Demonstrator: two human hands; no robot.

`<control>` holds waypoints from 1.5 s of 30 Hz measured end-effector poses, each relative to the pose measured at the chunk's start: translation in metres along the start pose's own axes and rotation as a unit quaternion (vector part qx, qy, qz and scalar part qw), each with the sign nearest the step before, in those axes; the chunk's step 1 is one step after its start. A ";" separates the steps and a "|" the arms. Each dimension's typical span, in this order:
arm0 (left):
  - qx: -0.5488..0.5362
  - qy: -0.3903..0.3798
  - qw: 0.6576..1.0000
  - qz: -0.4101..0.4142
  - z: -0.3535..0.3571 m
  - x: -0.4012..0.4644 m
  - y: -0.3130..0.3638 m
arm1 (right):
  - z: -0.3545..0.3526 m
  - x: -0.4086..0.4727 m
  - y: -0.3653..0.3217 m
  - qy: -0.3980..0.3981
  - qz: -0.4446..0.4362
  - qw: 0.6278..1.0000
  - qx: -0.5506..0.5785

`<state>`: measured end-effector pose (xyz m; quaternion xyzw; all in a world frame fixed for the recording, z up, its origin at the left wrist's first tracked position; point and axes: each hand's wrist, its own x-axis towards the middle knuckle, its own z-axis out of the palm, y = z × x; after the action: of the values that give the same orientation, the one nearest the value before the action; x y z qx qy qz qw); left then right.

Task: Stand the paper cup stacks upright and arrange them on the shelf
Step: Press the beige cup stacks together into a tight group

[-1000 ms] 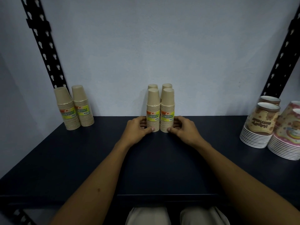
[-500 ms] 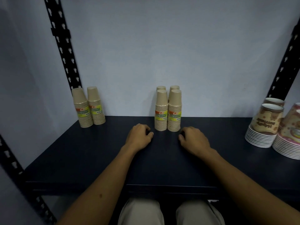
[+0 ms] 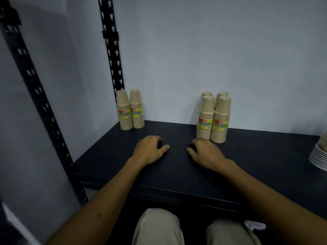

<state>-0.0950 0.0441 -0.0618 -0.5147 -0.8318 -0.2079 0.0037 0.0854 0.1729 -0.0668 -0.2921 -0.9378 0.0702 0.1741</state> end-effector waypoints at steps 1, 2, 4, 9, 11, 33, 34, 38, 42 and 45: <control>0.004 0.002 1.000 -0.012 -0.004 -0.002 -0.008 | 0.003 0.006 -0.005 -0.004 -0.008 1.000 0.000; 0.008 0.004 1.000 -0.024 -0.008 -0.004 -0.017 | 0.006 0.012 -0.010 -0.010 -0.014 1.000 0.001; 0.013 0.009 0.999 -0.049 -0.015 -0.006 -0.033 | 0.011 0.024 -0.022 -0.019 -0.027 0.999 0.006; 0.022 0.030 0.992 -0.123 -0.029 -0.007 -0.072 | 0.027 0.052 -0.053 -0.031 -0.054 0.998 0.026; 0.016 0.042 0.988 -0.145 -0.032 -0.005 -0.085 | 0.035 0.064 -0.063 -0.033 -0.059 0.997 0.032; -0.171 0.161 0.960 -0.150 -0.037 0.076 -0.133 | 0.075 0.183 -0.107 0.030 -0.025 0.955 0.293; -0.184 0.163 0.959 -0.140 -0.037 0.078 -0.133 | 0.076 0.186 -0.108 0.033 -0.034 0.944 0.325; -0.216 0.164 0.954 -0.129 -0.035 0.082 -0.136 | 0.080 0.195 -0.109 0.024 -0.043 0.920 0.390; -0.235 0.164 0.950 -0.125 -0.034 0.081 -0.137 | 0.081 0.195 -0.106 0.024 -0.040 0.909 0.413; -0.245 0.163 0.948 -0.123 -0.034 0.078 -0.135 | 0.078 0.189 -0.107 0.025 -0.042 0.904 0.424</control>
<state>-0.2544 0.0472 -0.0599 -0.3524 -0.8000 -0.4854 -0.0129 -0.1444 0.1914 -0.0607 -0.1527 -0.8263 0.4461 0.3081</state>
